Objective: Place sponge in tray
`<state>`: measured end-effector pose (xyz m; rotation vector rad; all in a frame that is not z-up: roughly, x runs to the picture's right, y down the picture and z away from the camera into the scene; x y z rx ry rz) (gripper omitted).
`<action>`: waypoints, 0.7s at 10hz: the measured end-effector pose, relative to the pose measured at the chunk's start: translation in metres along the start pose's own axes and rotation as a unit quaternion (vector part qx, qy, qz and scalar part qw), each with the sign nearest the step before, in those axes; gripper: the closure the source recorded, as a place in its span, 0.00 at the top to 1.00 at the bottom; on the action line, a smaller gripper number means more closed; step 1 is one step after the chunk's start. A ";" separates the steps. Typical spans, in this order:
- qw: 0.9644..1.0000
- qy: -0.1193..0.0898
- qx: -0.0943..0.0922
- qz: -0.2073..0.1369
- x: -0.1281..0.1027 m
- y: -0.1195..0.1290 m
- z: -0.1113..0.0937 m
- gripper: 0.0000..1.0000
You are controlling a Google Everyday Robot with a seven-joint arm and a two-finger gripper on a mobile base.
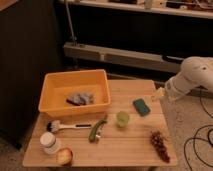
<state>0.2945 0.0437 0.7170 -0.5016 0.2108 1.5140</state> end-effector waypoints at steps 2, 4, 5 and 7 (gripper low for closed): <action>1.000 -0.002 0.010 -0.007 -0.001 -0.002 0.000 0.65; 0.998 0.005 0.019 -0.067 -0.009 0.000 0.008 0.65; 0.992 0.010 0.020 -0.122 -0.018 0.005 0.021 0.65; 0.987 0.018 0.001 -0.157 -0.033 0.015 0.045 0.65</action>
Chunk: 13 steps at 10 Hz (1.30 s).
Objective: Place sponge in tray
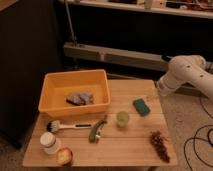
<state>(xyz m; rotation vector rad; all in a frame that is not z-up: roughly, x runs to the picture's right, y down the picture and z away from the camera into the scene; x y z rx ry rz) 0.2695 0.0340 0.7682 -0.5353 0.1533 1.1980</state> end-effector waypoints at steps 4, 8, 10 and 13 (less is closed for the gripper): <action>0.999 0.032 0.014 -0.016 -0.007 -0.006 0.058 0.65; 0.997 0.056 0.038 -0.028 -0.006 -0.018 0.118 0.65; 0.997 0.057 0.039 -0.031 -0.005 -0.024 0.135 0.65; 0.998 0.050 0.019 -0.037 -0.011 -0.022 0.146 0.65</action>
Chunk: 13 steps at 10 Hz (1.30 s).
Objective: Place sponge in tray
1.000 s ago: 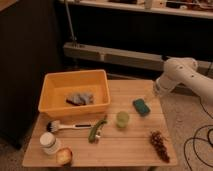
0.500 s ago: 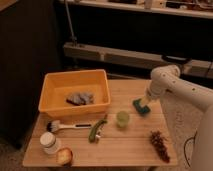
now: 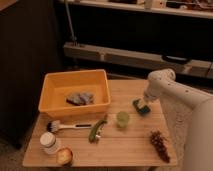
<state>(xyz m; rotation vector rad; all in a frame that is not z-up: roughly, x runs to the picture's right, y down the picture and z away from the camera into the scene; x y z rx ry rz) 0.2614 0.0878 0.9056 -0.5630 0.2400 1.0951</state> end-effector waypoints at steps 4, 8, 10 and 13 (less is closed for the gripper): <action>1.000 -0.003 -0.019 0.000 0.001 -0.002 -0.012 0.65; 0.999 0.002 -0.040 -0.020 0.001 0.016 -0.021 0.65; 0.998 0.009 -0.051 -0.028 0.006 0.028 -0.018 0.65; 0.998 0.014 -0.054 -0.036 0.012 0.039 -0.007 0.65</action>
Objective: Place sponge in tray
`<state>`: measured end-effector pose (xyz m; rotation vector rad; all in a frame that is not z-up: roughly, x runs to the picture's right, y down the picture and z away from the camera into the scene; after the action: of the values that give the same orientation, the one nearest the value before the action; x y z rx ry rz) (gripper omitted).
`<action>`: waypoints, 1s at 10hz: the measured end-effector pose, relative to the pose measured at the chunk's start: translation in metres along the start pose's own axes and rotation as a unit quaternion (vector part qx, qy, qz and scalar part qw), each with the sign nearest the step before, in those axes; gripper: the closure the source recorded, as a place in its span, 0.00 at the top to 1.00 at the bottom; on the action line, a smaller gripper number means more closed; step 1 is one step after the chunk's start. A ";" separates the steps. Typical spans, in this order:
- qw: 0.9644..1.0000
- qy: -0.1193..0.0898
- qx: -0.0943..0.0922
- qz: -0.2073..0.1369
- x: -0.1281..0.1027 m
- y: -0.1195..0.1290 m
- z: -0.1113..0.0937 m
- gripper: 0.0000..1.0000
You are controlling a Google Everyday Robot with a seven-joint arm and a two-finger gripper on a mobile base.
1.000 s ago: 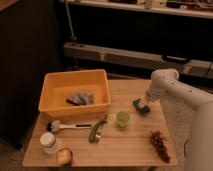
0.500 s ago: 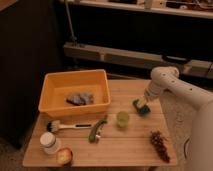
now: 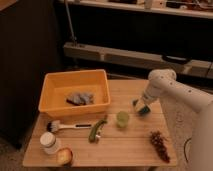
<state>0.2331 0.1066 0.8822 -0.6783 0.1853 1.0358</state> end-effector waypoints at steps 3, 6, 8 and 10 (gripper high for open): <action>1.000 -0.003 0.010 -0.006 -0.001 0.003 0.008 0.65; 1.000 -0.005 0.029 -0.008 -0.001 -0.002 0.013 0.65; 0.999 -0.005 0.037 -0.005 -0.002 -0.009 0.013 0.65; 0.999 -0.003 0.039 0.001 -0.002 -0.012 0.014 0.65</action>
<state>0.2401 0.1101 0.8994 -0.6039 0.2207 1.0280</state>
